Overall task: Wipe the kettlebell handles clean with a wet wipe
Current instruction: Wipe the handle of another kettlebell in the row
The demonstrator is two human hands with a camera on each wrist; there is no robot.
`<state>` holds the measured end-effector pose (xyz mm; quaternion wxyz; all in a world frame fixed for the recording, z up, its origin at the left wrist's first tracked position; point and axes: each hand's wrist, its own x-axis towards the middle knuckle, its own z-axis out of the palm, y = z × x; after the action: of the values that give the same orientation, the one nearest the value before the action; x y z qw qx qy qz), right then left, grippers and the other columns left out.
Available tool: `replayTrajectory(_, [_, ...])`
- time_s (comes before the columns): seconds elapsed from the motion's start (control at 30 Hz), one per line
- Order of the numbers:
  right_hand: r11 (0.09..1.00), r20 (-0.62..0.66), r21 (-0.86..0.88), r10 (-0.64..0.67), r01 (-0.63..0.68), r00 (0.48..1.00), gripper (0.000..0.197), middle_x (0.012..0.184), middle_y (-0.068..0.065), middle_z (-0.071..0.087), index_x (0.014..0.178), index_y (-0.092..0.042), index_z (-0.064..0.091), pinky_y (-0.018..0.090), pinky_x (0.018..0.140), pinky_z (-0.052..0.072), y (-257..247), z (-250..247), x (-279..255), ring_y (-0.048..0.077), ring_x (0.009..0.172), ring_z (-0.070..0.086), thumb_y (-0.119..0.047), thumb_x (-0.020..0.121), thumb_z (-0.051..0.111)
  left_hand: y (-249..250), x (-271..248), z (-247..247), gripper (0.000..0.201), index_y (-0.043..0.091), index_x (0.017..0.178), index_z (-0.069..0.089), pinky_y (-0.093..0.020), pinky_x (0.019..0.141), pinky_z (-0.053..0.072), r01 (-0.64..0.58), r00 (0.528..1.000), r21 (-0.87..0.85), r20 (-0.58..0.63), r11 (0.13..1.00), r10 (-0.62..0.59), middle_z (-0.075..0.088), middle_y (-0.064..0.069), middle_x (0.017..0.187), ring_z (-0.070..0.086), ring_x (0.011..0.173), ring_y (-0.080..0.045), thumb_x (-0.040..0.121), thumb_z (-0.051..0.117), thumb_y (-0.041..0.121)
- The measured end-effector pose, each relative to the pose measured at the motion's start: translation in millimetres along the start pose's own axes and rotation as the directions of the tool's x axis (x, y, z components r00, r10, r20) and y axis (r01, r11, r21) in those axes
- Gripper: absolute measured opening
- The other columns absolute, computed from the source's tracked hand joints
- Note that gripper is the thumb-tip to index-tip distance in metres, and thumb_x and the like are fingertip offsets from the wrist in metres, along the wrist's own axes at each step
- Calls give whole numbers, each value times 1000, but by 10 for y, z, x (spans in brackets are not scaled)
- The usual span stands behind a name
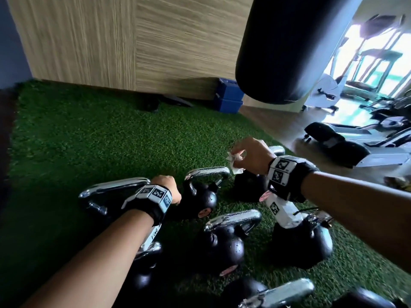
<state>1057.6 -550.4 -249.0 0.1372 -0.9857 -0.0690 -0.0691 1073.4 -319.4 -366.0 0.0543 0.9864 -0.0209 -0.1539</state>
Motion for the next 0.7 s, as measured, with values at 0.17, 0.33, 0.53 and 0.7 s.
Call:
replayTrajectory(0.17, [986,79,71,-158,152,984,28,98,-9,70,104,-22,76,18,70,42,393,175,167,4,76,60,-17,77,82,196,289,-10,50,11,117,70,-32,82,55,26,1000,39,-13,999,-25,72,-8,120,69,112,-26,78,81,40])
replayTrajectory(0.33, [950,135,202,-266,237,954,27,76,-28,60,99,-30,78,1,59,37,715,403,544,-19,66,55,-19,76,84,300,541,43,61,12,115,71,-29,72,51,153,986,6,66,988,-153,73,-7,108,70,101,-25,70,87,48])
replayTrajectory(0.53, [919,130,324,-279,225,951,29,97,-10,73,110,-30,77,5,56,38,817,580,1043,1,76,60,-22,82,79,174,808,541,80,34,132,61,-14,62,49,296,953,-289,153,911,-261,71,5,101,71,104,-15,61,90,59])
replayTrajectory(0.7, [889,252,347,-394,298,884,45,106,3,76,115,-25,75,25,65,59,773,593,1067,11,76,67,-6,74,80,303,850,907,71,34,121,60,-13,81,45,122,991,-539,17,833,-134,65,17,119,60,100,-3,62,91,58])
